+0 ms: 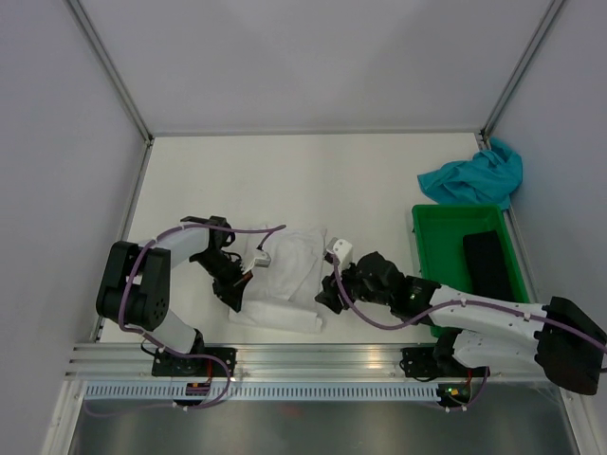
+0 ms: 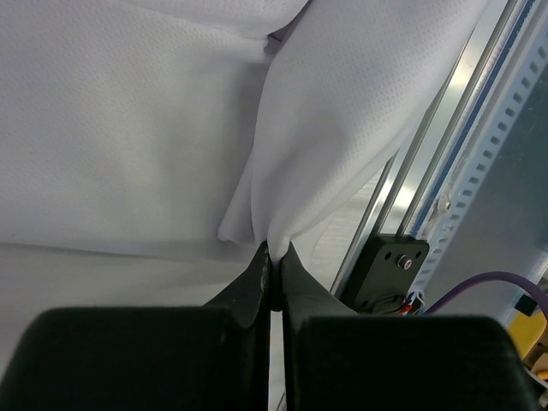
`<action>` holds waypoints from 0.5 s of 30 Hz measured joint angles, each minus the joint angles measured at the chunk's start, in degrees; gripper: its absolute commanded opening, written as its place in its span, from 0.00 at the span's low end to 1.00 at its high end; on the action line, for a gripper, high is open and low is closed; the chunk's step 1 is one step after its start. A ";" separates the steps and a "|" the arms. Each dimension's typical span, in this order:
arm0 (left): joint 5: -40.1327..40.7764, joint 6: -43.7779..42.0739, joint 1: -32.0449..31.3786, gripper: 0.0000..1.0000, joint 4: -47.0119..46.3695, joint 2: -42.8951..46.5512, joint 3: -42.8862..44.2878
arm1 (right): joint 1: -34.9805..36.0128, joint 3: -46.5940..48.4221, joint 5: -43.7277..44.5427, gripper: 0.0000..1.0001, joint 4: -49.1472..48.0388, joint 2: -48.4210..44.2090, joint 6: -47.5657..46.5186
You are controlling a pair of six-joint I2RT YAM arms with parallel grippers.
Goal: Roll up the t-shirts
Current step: Roll the tshirt
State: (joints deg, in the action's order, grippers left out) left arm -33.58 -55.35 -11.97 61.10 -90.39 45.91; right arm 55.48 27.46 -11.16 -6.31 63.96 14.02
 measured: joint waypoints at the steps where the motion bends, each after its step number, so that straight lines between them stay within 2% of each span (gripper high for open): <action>1: -0.02 0.07 0.00 0.04 0.00 0.00 0.00 | 2.32 0.81 3.82 0.58 0.59 -1.22 -1.99; 5: -0.17 0.61 0.00 0.04 -0.02 0.00 0.00 | 16.02 2.51 15.21 0.61 1.55 -0.85 -10.10; 9: -0.22 0.92 0.00 0.04 -0.11 0.04 0.00 | 28.26 5.70 24.81 0.63 5.33 7.52 -18.14; 12: -0.24 1.05 0.00 0.04 -0.15 0.04 0.00 | 34.16 10.64 30.99 0.64 9.25 16.74 -22.40; 15: -0.42 1.14 0.00 0.04 -0.15 0.04 0.02 | 36.76 13.18 36.06 0.65 10.51 23.69 -25.20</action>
State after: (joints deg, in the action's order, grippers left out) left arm -34.00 -54.22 -11.97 60.95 -90.35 45.93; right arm 92.25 40.64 24.91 4.21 87.66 -11.18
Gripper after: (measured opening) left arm 0.045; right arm 0.643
